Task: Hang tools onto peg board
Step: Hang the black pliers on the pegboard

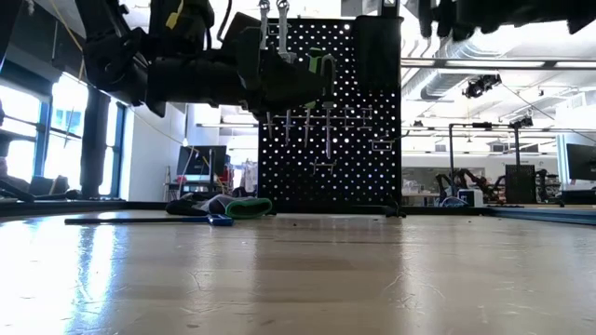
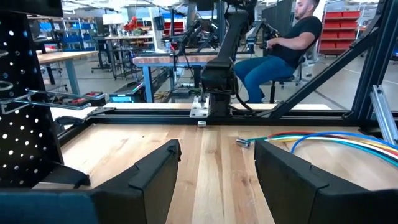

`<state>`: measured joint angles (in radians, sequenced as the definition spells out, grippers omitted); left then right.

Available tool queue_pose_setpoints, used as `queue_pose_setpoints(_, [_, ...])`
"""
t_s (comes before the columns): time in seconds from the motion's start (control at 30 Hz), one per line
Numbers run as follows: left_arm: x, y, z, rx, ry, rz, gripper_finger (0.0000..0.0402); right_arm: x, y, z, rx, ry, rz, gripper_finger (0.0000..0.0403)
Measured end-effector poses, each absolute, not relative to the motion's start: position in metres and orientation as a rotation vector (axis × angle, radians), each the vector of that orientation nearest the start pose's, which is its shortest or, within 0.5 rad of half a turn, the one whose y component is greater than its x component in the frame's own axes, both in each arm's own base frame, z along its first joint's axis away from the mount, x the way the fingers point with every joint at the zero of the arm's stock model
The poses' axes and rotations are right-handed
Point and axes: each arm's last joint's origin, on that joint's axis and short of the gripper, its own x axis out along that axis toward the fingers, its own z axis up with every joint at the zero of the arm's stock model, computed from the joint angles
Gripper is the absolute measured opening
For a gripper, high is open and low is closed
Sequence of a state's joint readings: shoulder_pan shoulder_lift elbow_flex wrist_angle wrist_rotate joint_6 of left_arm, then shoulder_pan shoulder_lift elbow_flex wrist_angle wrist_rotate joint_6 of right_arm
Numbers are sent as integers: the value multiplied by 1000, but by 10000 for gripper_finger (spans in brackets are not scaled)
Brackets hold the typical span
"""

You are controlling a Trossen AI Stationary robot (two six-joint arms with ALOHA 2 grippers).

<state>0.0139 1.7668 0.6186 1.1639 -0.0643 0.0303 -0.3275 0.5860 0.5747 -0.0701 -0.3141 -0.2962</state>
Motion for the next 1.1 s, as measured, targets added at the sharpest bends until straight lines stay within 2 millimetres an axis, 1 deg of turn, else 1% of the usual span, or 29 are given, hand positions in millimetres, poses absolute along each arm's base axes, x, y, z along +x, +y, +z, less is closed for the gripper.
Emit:
queue_pose_setpoints(0.1, [323, 6, 165, 30, -14, 78, 202, 145, -40, 291, -247, 145, 6, 21])
queue_pose_setpoints(0.23, [323, 6, 165, 30, -14, 78, 202, 154, -45, 279, -266, 238, -3, 21])
queue_pose_setpoints(0.37, [323, 6, 165, 30, -9, 78, 202, 157, -54, 274, -266, 281, -21, 21])
queue_pose_setpoints(0.43, [323, 6, 164, 30, -5, 78, 202, 157, -58, 272, -253, 283, -2, 21])
queue_pose_setpoints(0.53, [323, 6, 163, 30, 3, 77, 202, 154, -63, 273, -250, 276, 2, 21])
queue_pose_setpoints(0.7, [323, 6, 162, 30, 13, 76, 202, 142, -68, 274, -248, 293, -32, 21])
queue_pose_setpoints(0.93, [323, 6, 161, 31, 31, 76, 202, 120, -65, 278, -245, 282, -42, 21])
queue_pose_setpoints(1.1, [323, 6, 161, 46, 31, 76, 202, 113, -64, 280, -230, 253, -10, 21])
